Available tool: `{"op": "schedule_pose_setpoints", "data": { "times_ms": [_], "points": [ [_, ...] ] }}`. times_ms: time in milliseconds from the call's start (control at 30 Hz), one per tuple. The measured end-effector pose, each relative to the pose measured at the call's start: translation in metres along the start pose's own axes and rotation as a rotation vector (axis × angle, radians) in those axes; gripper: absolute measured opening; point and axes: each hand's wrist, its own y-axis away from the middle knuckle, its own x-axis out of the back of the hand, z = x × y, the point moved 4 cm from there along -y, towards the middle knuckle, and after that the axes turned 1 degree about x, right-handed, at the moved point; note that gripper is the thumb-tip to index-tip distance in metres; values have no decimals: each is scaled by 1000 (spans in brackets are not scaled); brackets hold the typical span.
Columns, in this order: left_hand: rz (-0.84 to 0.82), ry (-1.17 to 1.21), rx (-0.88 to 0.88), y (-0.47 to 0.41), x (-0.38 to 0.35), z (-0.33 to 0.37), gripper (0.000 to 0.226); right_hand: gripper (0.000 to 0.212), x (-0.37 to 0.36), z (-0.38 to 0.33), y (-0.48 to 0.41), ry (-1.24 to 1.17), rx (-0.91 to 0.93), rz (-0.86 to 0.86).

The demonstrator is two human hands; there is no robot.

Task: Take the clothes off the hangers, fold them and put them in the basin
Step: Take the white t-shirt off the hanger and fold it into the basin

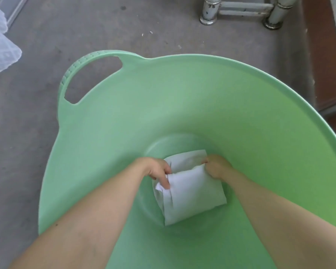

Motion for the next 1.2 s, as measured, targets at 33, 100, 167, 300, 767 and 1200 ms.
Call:
{"op": "schedule_pose_setpoints", "data": {
  "times_ms": [33, 100, 167, 300, 767, 1200],
  "points": [
    [-101, 58, -8, 5, 5, 3, 17, 38, 3, -2, 2, -50, 2, -42],
    [-130, 162, 2, 9, 17, 4, 22, 32, 11, -3, 0, -149, -21, -8],
    [91, 167, 50, 1, 32, -1, 32, 27, 21, 0, -7, -270, -79, 118],
    [477, 161, 101, -21, 33, -13, 37, 44, 7, 5, -14, -443, -215, 125],
    [937, 42, 240, 4, 15, -11, 32, 70, -6, -3, -1, -85, -98, 369],
    [926, -63, 299, 11, -26, -3, 53, 56, -13, -24, 9, 296, 281, 276]
  ]
}}
